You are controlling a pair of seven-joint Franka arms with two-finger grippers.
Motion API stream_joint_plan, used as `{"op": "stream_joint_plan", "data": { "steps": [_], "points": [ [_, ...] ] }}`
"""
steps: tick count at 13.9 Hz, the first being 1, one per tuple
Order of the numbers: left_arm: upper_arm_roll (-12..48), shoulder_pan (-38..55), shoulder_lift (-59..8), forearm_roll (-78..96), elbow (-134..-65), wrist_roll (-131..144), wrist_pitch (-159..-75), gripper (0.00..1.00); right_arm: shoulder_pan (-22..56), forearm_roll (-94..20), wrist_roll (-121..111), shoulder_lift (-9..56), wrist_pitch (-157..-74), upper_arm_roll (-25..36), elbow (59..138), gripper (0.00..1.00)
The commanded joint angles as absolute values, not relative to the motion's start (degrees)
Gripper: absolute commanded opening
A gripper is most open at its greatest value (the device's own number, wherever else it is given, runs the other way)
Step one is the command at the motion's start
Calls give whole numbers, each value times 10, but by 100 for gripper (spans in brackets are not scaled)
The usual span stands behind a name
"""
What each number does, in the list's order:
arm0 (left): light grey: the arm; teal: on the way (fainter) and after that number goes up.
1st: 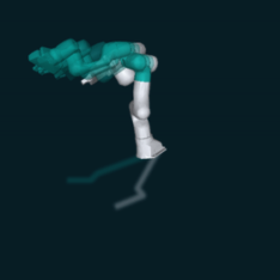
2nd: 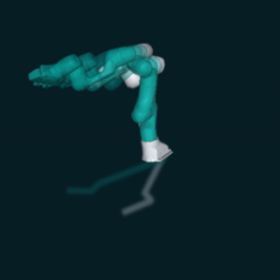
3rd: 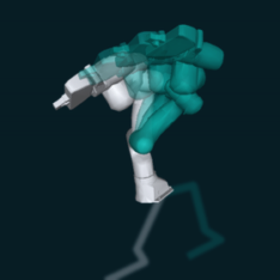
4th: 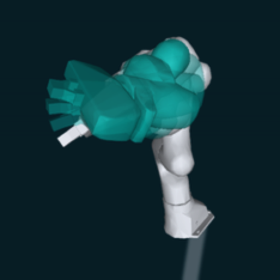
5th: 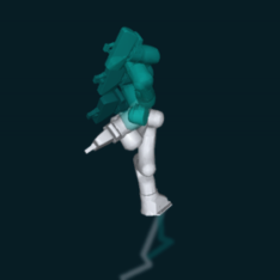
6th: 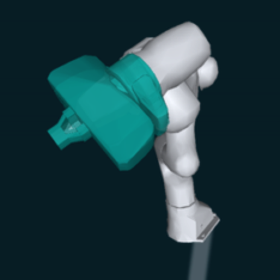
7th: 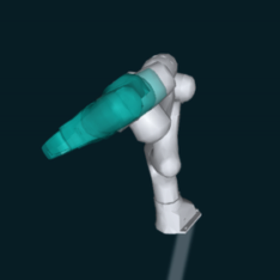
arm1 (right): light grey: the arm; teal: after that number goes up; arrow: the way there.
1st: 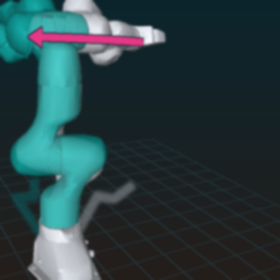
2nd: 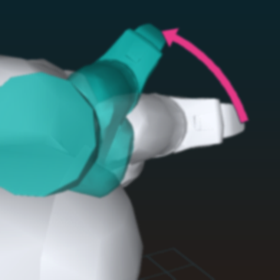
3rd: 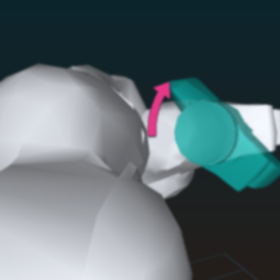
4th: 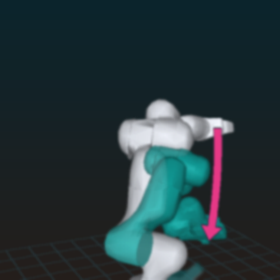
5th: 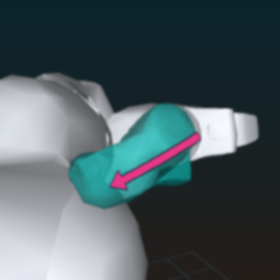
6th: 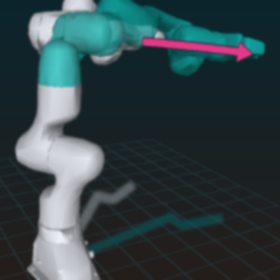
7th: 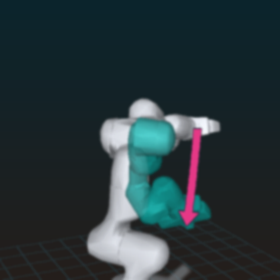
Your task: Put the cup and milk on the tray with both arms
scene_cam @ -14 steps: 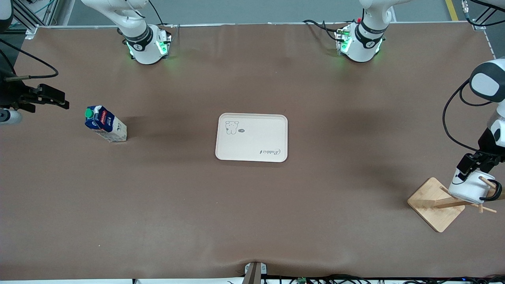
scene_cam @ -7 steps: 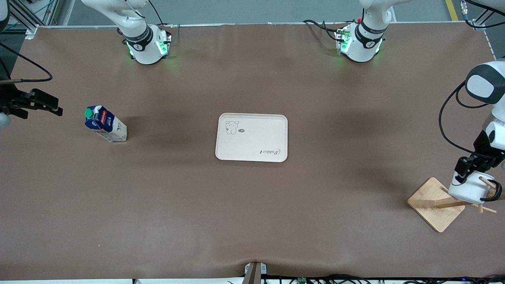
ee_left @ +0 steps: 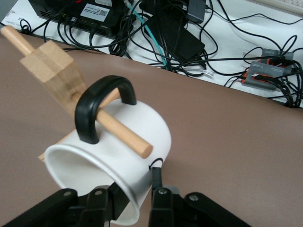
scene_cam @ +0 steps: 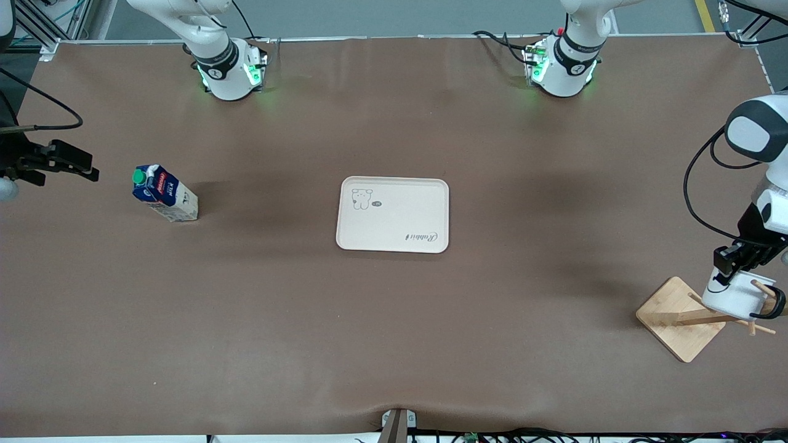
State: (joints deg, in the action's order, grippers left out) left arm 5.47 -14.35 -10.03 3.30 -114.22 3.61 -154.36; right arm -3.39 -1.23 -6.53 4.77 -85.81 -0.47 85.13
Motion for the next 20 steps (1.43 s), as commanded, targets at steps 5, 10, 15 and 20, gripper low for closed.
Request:
{"op": "stream_joint_plan", "data": {
  "steps": [5, 10, 15, 20],
  "points": [
    [69, -144, -104, 42, -1140, 31, -1547, 0, -40, -18, -69, 68, -854, -6, 850, 100],
    [92, -146, -82, 42, -1135, 34, -1473, 0, -42, -18, -68, 69, -854, -6, 851, 100],
    [111, -144, -64, 42, -1077, 37, -1336, 0, -42, -18, -68, 69, -853, -6, 851, 100],
    [157, -143, -73, 43, -1057, 56, -1267, 0, -39, -18, -69, 75, -846, -6, 853, 100]
  ]
}}
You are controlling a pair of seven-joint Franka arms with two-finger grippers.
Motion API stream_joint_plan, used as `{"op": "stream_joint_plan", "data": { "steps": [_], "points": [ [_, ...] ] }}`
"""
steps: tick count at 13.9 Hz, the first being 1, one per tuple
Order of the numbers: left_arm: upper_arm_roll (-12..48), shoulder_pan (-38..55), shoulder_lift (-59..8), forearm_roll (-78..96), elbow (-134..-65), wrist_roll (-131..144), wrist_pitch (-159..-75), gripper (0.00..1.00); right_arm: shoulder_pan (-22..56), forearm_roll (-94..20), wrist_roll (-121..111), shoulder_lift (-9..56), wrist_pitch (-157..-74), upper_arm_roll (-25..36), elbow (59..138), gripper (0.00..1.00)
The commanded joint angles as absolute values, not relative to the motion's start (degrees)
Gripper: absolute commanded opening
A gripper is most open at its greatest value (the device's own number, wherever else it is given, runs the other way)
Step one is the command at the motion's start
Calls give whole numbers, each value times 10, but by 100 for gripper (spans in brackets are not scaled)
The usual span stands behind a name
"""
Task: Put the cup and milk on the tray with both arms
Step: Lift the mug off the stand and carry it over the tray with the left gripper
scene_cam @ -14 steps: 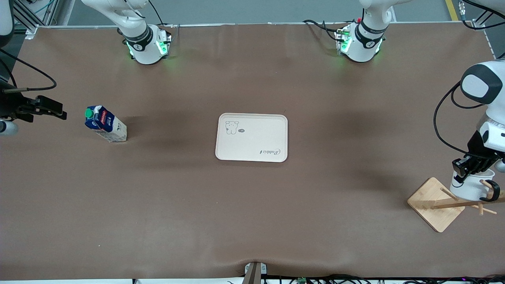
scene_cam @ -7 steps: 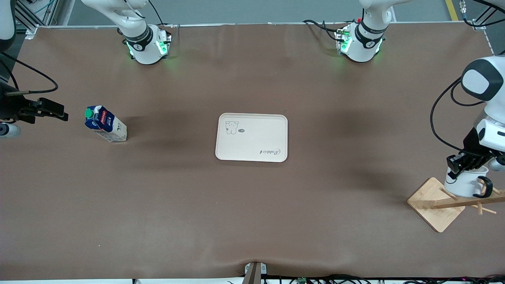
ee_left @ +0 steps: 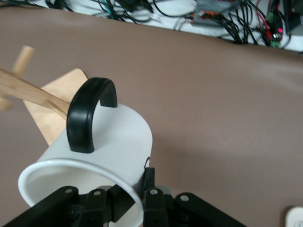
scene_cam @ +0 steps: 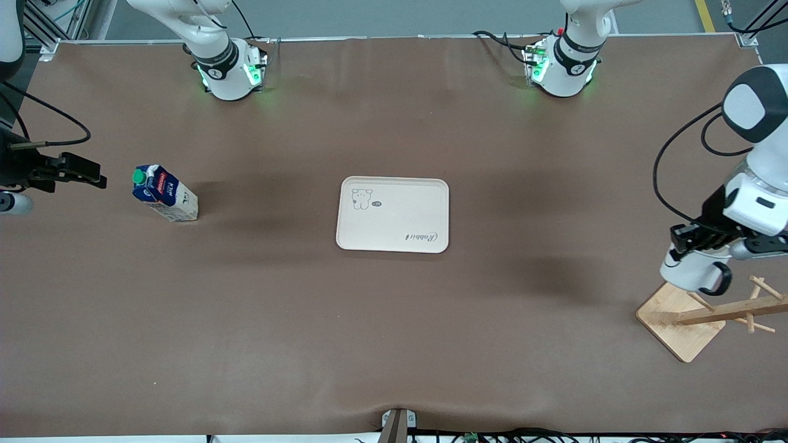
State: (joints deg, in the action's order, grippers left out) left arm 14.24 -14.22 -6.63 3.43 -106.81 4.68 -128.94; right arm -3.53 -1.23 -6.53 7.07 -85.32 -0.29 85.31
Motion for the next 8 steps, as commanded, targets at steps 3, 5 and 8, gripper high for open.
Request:
{"op": "stream_joint_plan", "data": {
  "steps": [3, 5, 8],
  "points": [
    [196, -142, -84, 43, -1057, 116, -1233, 0, -40, -18, -63, 90, -835, -6, 853, 100],
    [225, -134, -98, 43, -1058, 182, -1233, 0, -48, -18, -62, 111, -830, -6, 853, 100],
    [234, -96, -134, 43, -1056, 262, -1231, 0, -68, -18, -62, 145, -828, -6, 853, 100]
  ]
}}
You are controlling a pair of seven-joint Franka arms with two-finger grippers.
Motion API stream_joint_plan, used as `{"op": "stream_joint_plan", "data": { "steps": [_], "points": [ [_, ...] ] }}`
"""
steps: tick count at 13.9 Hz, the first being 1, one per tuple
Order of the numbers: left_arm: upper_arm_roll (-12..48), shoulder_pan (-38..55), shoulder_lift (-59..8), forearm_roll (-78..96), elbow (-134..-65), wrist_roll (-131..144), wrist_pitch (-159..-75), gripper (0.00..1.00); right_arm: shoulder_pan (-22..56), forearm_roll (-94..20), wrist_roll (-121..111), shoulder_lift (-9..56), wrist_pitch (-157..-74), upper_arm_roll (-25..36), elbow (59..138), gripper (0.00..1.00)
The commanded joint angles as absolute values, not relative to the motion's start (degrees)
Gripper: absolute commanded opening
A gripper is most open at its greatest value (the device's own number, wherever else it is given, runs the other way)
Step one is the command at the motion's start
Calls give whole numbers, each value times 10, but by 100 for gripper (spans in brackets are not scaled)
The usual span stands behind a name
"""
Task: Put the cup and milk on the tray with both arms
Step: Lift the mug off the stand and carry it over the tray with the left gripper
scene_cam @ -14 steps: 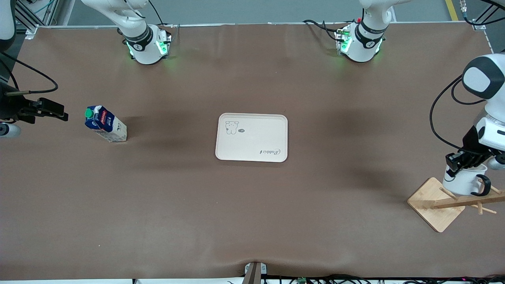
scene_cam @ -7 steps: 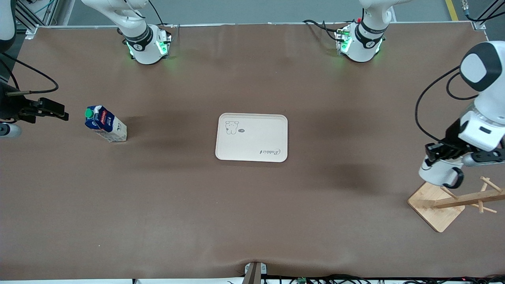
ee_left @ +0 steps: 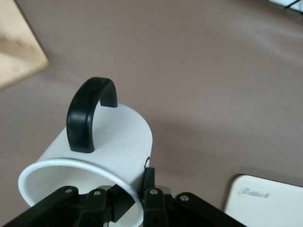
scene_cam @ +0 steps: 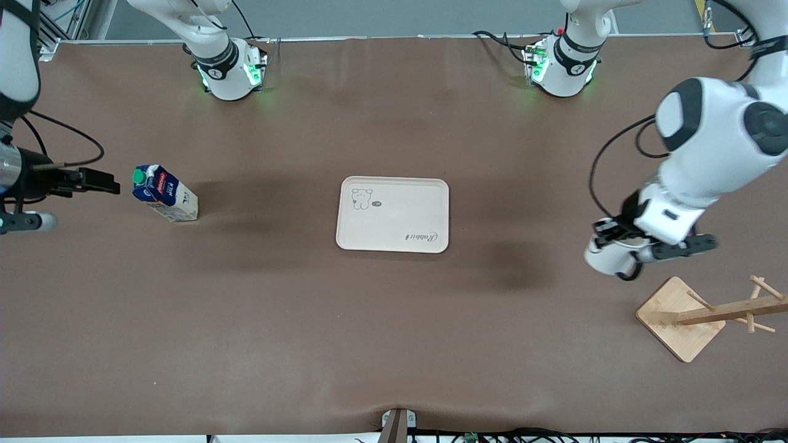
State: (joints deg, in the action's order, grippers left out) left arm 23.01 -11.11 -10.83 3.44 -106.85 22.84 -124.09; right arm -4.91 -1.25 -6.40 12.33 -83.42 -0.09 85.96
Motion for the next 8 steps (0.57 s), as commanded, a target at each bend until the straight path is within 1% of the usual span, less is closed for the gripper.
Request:
{"op": "stream_joint_plan", "data": {
  "steps": [1, 4, 5, 8],
  "points": [
    [236, -83, -145, 48, -1056, 278, -1230, 0, -75, -18, -65, 153, -828, -6, 853, 100],
    [236, -25, -187, 83, -1040, 378, -1230, 0, -83, -14, -62, 167, -796, -5, 853, 100],
    [236, -2, -204, 83, -1028, 428, -1230, 0, -90, -15, -61, 177, -790, -6, 852, 100],
    [235, 60, -261, 81, -976, 572, -1230, 0, -88, -14, -60, 178, -790, -6, 843, 100]
  ]
}}
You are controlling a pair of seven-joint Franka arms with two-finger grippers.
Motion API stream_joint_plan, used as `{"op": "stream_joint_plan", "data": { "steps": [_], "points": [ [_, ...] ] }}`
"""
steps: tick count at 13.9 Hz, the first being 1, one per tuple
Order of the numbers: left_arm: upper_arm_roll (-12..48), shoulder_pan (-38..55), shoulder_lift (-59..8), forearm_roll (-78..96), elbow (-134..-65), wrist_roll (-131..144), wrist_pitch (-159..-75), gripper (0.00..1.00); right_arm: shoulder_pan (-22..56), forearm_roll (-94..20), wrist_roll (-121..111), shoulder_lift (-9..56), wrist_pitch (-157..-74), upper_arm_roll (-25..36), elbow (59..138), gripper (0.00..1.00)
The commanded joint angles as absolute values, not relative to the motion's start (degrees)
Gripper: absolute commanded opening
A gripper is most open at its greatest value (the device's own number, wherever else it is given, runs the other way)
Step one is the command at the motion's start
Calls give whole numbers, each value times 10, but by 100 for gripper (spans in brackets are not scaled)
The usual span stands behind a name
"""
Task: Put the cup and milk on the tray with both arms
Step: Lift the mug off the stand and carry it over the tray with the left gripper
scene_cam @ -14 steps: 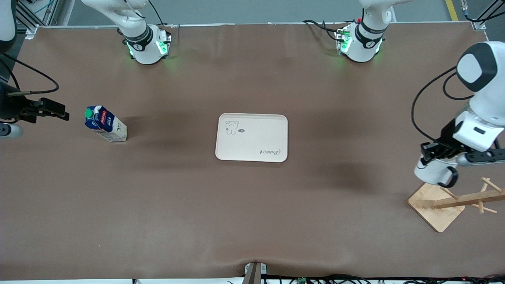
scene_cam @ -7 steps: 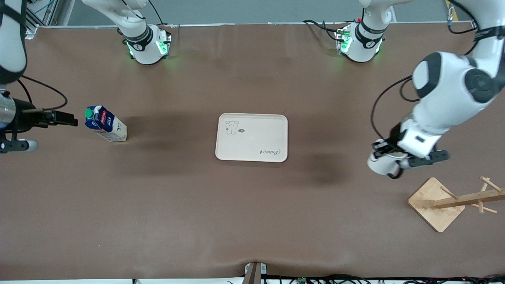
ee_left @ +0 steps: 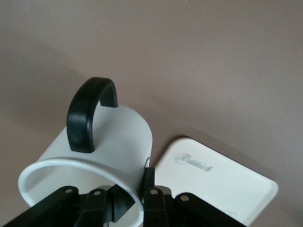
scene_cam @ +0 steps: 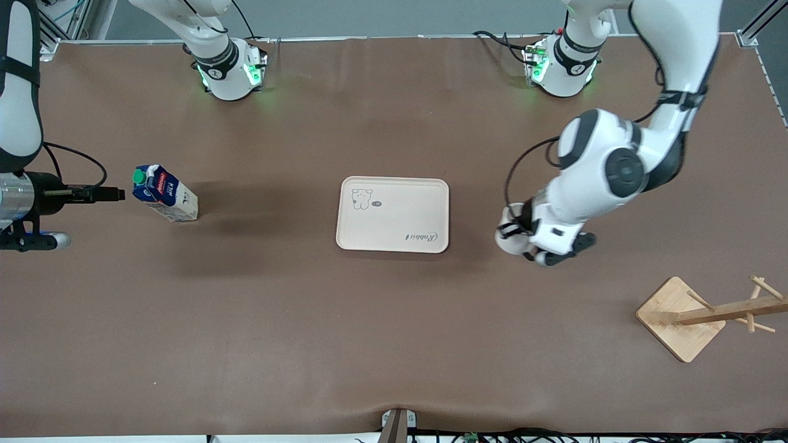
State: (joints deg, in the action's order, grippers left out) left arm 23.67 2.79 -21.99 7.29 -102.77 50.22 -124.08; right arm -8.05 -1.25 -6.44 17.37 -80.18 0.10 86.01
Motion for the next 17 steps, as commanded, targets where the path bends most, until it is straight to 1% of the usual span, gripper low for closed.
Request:
{"op": "stream_joint_plan", "data": {
  "steps": [1, 3, 4, 5, 7, 8, 9, 10, 11, 12, 13, 15, 17],
  "points": [
    [235, 79, -280, 79, -961, 610, -1230, 0, -90, -15, -60, 180, -794, -6, 842, 100],
    [235, 109, -313, 74, -941, 674, -1234, 0, -92, -16, -61, 185, -791, -6, 856, 100],
    [233, 132, -330, 76, -926, 693, -1234, 0, -96, -16, -57, 191, -802, -5, 873, 100],
    [231, 145, -349, 77, -908, 719, -1234, 0, -101, -14, -29, 191, -818, -5, 872, 100],
    [232, 151, -366, 75, -900, 773, -1234, 0, -104, -12, 37, 192, -822, -6, 886, 100],
    [231, 163, -370, 76, -901, 789, -1234, 0, -100, -12, 36, 186, -825, -6, 914, 100],
    [231, 170, -380, 78, -900, 797, -1234, 0, -98, -12, 36, 178, -831, -7, 940, 96],
    [231, 182, -389, 76, -900, 806, -1234, 0, -97, -12, 36, 158, -862, -7, 978, 100],
    [231, 186, -399, 77, -900, 815, -1235, 0, -98, -11, 35, 137, -927, -7, 1021, 100],
    [231, 188, -406, 80, -899, 825, -1236, 0, -99, -11, 33, 118, -974, -7, 1059, 100],
    [230, 188, -414, 80, -898, 840, -1237, 0, -98, -11, 27, 100, -992, -7, 1084, 100],
    [230, 195, -424, 78, -890, 847, -1238, 0, -93, -10, 21, 73, -994, -8, 1121, 100],
    [229, 195, -427, 79, -890, 846, -1238, 0, -91, 23, 5, 66, -996, -9, 1132, 100]
  ]
}}
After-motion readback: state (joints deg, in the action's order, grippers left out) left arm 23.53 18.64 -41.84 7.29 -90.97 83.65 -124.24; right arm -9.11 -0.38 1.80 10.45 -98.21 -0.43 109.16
